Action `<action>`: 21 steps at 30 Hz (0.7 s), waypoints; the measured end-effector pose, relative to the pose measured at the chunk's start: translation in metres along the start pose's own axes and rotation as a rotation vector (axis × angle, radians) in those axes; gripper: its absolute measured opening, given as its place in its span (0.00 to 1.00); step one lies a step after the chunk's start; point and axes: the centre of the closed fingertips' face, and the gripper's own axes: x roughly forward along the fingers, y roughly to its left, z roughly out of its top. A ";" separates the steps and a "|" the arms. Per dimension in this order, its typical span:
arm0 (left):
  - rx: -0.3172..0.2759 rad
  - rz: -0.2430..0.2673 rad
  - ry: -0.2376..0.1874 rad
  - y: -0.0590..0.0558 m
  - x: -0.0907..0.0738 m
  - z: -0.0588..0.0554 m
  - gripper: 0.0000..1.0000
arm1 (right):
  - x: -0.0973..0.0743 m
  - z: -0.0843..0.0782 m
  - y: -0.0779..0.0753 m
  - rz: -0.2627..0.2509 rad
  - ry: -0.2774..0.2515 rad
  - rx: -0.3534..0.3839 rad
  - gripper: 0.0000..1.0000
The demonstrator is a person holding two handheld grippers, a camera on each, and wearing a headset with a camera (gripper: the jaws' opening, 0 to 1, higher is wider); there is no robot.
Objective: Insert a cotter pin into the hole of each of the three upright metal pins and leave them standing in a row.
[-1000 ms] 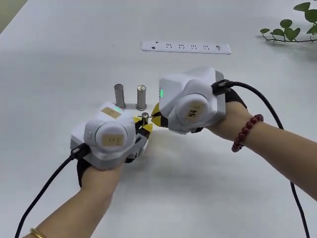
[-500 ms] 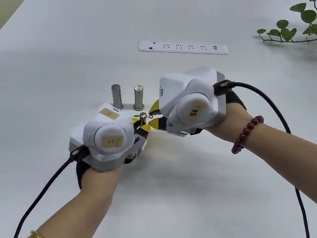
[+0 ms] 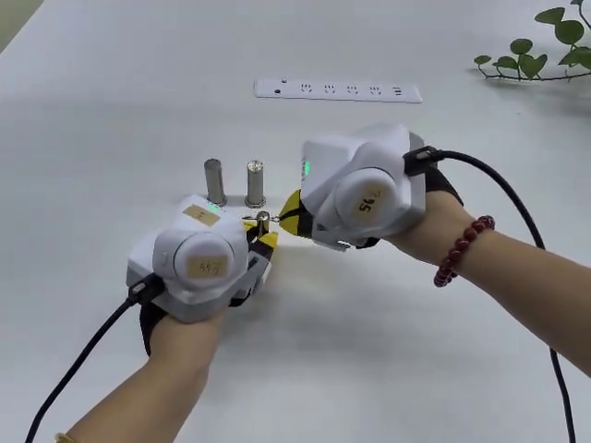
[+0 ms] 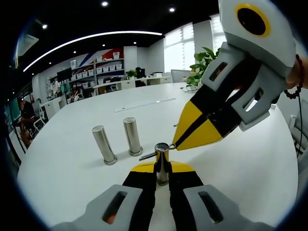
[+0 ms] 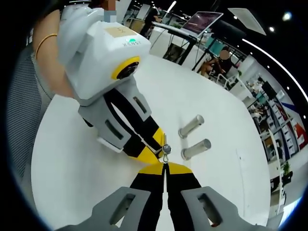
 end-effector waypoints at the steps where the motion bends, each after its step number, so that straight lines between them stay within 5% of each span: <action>1: -0.002 0.000 0.000 0.000 0.000 0.000 0.06 | 0.000 0.000 0.000 0.001 0.000 0.000 0.00; 21: -0.007 0.006 0.001 0.000 -0.001 0.000 0.06 | -0.001 -0.002 0.000 -0.021 -0.006 0.070 0.02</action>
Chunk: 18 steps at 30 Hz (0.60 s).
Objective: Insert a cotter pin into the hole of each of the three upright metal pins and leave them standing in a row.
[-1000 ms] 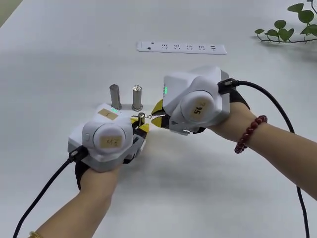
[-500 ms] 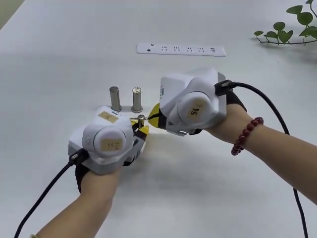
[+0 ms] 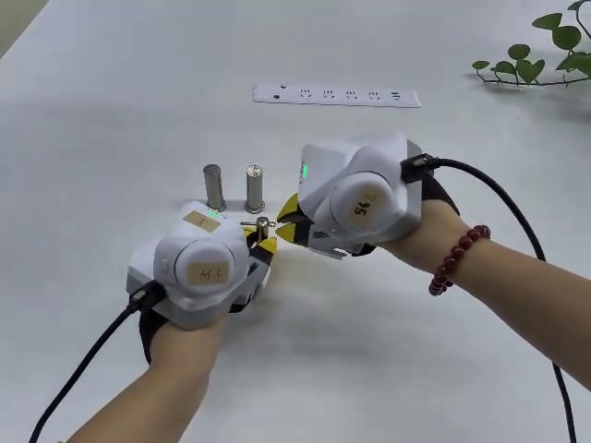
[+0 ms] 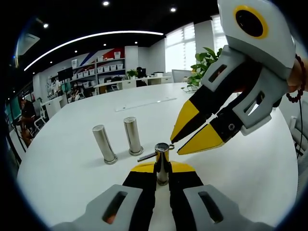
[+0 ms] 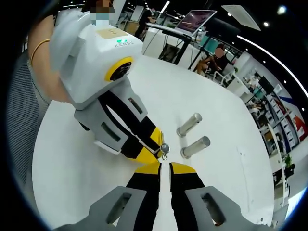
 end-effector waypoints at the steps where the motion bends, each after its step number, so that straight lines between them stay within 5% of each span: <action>1: 0.000 0.001 0.000 0.000 0.000 0.000 0.06 | -0.001 0.000 0.000 -0.002 -0.022 0.049 0.04; 10: 0.000 -0.002 0.002 0.000 0.001 0.000 0.05 | -0.011 -0.001 -0.006 -0.036 -0.142 0.328 0.16; 18: -0.006 0.014 0.007 0.002 0.000 0.000 0.05 | -0.020 -0.004 -0.012 -0.059 -0.209 0.479 0.23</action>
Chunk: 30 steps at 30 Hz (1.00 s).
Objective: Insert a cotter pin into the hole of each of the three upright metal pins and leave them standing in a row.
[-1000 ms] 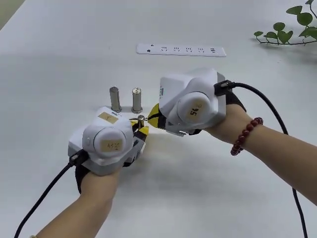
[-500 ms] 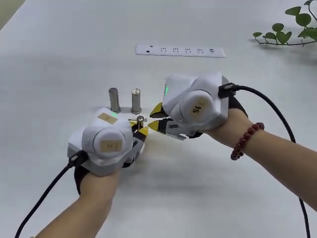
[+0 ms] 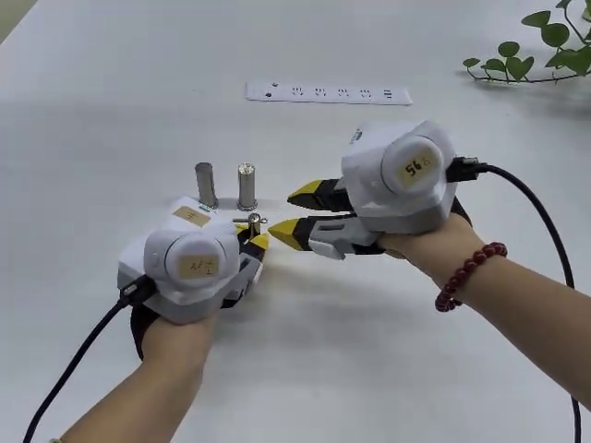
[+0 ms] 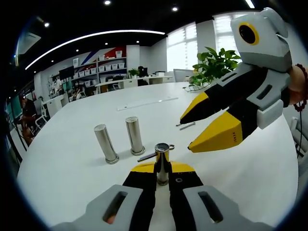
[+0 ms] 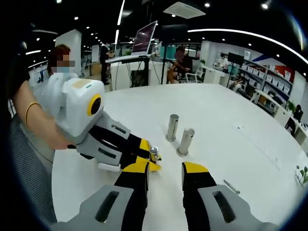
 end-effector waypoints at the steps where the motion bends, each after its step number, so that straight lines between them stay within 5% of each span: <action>1: -0.002 -0.003 0.000 0.000 0.000 0.000 0.05 | 0.000 0.000 -0.002 -0.006 -0.004 0.020 0.24; 6: -0.006 0.003 -0.004 0.004 -0.002 0.002 0.05 | -0.002 -0.001 -0.007 -0.021 -0.029 0.091 0.26; 19: 0.008 0.018 -0.004 0.026 0.002 0.010 0.05 | -0.005 -0.008 -0.005 -0.036 -0.038 0.137 0.27; 30: -0.002 0.010 0.009 0.035 0.002 0.006 0.05 | -0.003 -0.011 -0.006 -0.039 -0.046 0.165 0.26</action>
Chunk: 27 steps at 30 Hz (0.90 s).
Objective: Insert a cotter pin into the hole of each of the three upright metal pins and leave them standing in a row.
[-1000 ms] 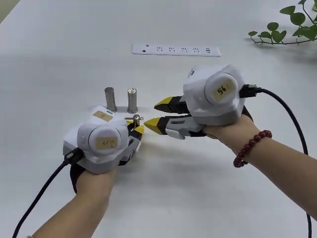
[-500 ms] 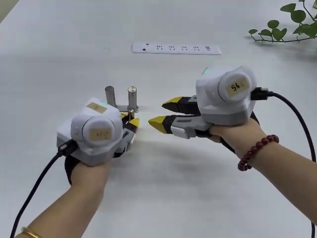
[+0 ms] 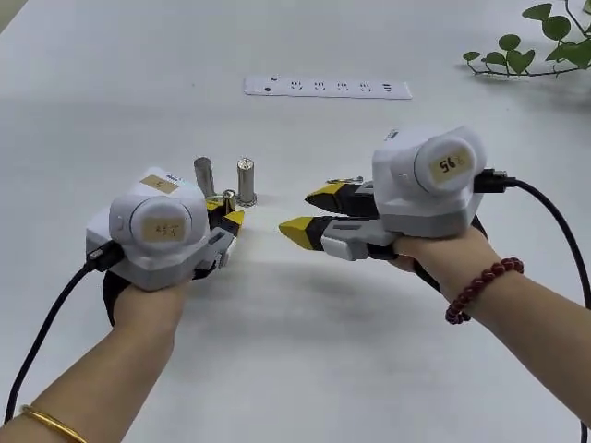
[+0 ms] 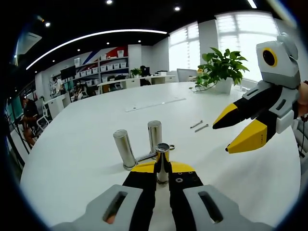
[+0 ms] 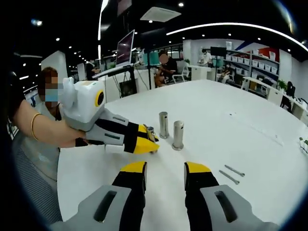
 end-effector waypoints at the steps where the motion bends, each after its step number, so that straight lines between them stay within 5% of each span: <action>1: -0.006 -0.005 0.004 0.000 0.000 -0.001 0.05 | 0.000 0.000 0.000 0.000 -0.005 -0.003 0.26; 27: -0.030 0.000 0.034 -0.001 -0.001 -0.008 0.12 | -0.001 0.001 0.002 -0.001 -0.009 0.011 0.26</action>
